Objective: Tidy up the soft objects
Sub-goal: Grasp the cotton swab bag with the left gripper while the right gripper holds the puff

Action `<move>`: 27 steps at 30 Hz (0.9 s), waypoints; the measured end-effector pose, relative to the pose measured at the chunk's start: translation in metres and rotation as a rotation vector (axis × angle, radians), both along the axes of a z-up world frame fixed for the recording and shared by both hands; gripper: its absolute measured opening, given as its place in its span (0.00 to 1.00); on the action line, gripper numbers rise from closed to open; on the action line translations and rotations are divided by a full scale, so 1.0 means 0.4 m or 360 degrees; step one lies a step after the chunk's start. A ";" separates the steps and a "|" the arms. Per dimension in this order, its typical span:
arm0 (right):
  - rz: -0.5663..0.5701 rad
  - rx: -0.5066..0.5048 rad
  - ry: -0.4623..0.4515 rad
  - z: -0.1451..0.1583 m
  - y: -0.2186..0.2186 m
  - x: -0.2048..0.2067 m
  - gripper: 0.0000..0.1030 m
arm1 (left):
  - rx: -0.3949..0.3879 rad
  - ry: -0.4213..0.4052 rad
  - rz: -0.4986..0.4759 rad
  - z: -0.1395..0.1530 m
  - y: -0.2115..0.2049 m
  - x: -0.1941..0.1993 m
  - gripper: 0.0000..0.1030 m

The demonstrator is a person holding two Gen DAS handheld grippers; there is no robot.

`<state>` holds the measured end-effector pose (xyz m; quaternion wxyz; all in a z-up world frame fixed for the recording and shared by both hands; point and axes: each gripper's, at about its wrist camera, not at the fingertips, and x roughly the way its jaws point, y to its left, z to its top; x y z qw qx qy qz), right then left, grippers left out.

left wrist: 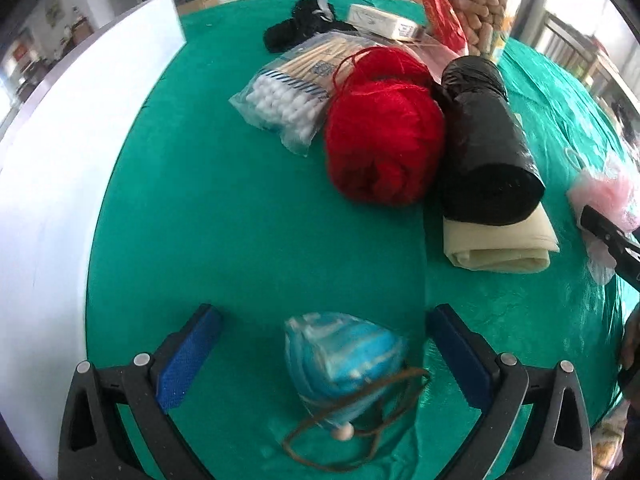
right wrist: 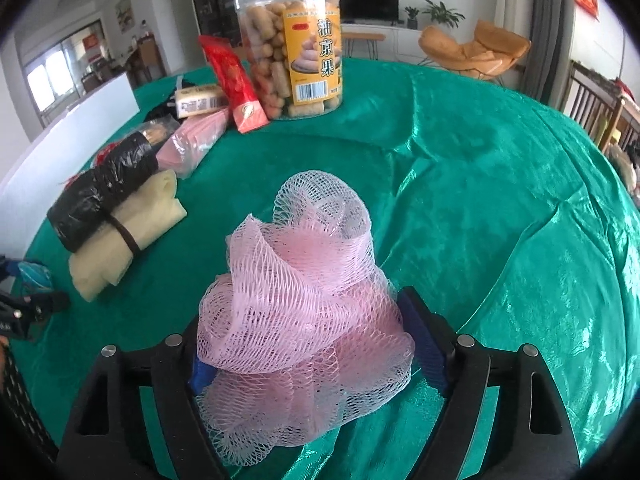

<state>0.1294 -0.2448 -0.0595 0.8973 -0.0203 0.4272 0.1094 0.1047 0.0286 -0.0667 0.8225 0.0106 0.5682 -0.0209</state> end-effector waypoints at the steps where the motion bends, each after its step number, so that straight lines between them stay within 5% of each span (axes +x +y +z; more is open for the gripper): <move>1: 0.0000 -0.0006 0.0000 -0.001 0.001 0.000 0.80 | -0.0004 0.0033 -0.0022 0.000 0.006 0.007 1.00; 5: 0.0001 -0.0006 0.0001 -0.001 0.001 0.001 0.80 | -0.0105 0.0103 -0.0090 0.014 0.040 0.030 1.00; 9: 0.0001 -0.0011 0.0001 -0.002 0.001 0.001 0.80 | -0.0274 -0.0058 -0.0024 0.106 0.113 0.056 1.00; 13: 0.0000 -0.0011 0.0002 -0.002 0.001 0.002 0.80 | -0.0240 -0.0203 0.0129 0.177 0.174 0.161 1.00; 18: 0.0000 -0.0010 0.0002 -0.001 0.001 0.002 0.80 | -0.0265 -0.0096 0.0169 0.120 0.211 0.369 1.00; 23: 0.0000 -0.0006 0.0002 -0.001 0.000 0.002 0.80 | -0.0352 0.0045 -0.0098 0.038 0.138 0.469 1.00; 27: 0.0000 -0.0006 0.0002 -0.001 -0.001 0.002 0.80 | -0.0286 -0.0037 -0.0183 0.028 0.138 0.494 1.00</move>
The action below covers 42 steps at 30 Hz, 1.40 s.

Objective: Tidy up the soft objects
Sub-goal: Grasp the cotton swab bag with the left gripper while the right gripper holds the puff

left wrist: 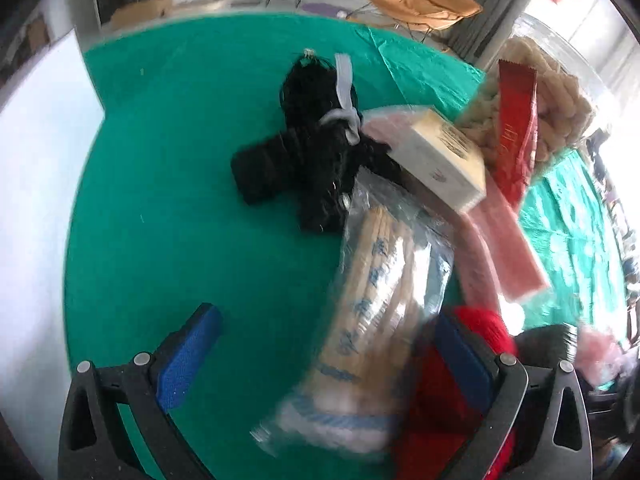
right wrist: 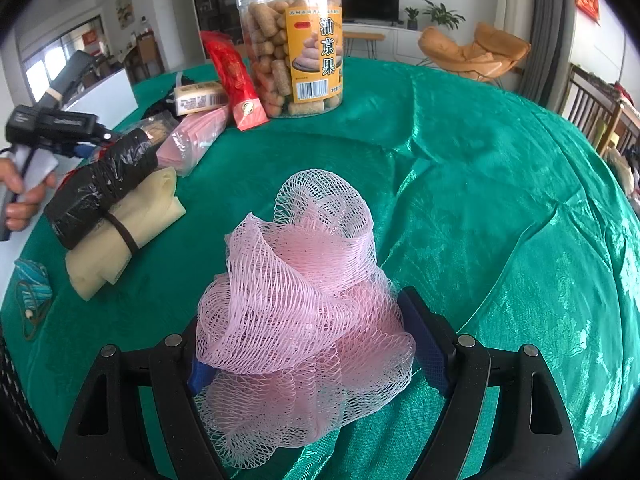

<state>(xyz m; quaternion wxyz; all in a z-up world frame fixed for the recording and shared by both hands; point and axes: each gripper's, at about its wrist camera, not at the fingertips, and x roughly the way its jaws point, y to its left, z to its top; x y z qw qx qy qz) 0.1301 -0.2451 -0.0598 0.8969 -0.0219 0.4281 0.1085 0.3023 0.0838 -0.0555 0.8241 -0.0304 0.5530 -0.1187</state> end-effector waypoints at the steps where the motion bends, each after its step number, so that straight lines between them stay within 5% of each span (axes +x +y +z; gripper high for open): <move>1: 0.0000 0.0000 0.0000 0.000 0.000 0.000 0.80 | 0.0038 -0.0033 -0.0023 -0.002 0.002 0.004 1.00; 4: 0.0000 -0.0001 0.0000 -0.001 0.000 0.000 0.80 | 0.0119 -0.0088 -0.0067 -0.018 -0.022 -0.001 1.00; 12: -0.0001 -0.0002 0.0000 -0.001 -0.001 0.000 0.80 | 0.0015 -0.0410 0.0010 -0.031 0.003 -0.072 1.00; 42: -0.0003 -0.0024 0.0001 -0.002 0.004 0.000 0.81 | 0.0029 -0.0417 -0.0050 -0.032 0.004 -0.096 1.00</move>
